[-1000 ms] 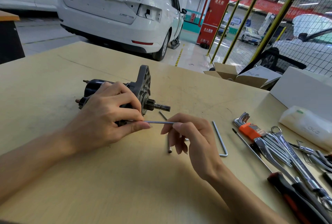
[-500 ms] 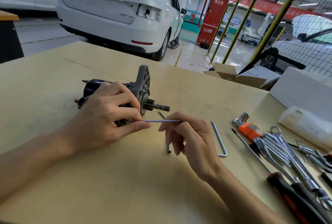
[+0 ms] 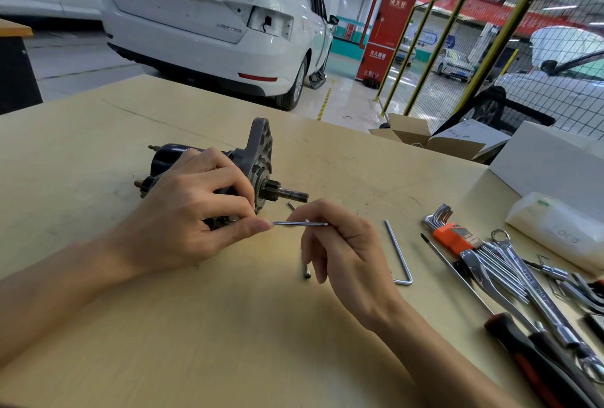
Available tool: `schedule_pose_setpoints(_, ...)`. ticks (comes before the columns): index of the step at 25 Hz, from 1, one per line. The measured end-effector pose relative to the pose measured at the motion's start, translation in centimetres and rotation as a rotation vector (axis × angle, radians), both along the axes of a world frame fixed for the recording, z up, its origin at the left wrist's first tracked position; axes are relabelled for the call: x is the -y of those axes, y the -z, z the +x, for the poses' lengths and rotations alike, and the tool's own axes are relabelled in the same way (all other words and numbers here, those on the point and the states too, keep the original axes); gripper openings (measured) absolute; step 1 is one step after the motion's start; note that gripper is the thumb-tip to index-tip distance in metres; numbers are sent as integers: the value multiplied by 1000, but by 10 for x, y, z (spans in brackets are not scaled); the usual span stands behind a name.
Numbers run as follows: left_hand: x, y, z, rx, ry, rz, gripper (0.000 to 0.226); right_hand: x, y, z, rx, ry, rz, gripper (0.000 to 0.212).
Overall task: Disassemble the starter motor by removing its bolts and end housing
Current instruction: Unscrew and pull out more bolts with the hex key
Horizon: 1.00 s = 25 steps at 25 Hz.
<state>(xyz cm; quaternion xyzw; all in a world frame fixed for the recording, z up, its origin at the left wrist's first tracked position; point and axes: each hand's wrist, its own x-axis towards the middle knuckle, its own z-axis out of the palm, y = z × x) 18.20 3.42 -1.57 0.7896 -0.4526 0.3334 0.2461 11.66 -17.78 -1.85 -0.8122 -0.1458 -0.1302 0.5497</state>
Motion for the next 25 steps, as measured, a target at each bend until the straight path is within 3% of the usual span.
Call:
schedule_pose_setpoints(5, -1, 0, -1, -12, 14, -7, 37, -2, 0, 1, -43, 64, 11, 16)
schedule_pose_setpoints(11, 0, -1, -2, -12, 5, 0, 33, -3, -6, -1, -78, -18, 146, 57)
schedule_pose_setpoints(18, 1, -2, -3, 6, -11, 8, 34, -2, -9, -4, -69, -121, 122, 32)
schedule_pose_setpoints(25, 1, -1, -2, 28, -23, 26, 35, 0, -7, -4, -71, -149, 105, 33)
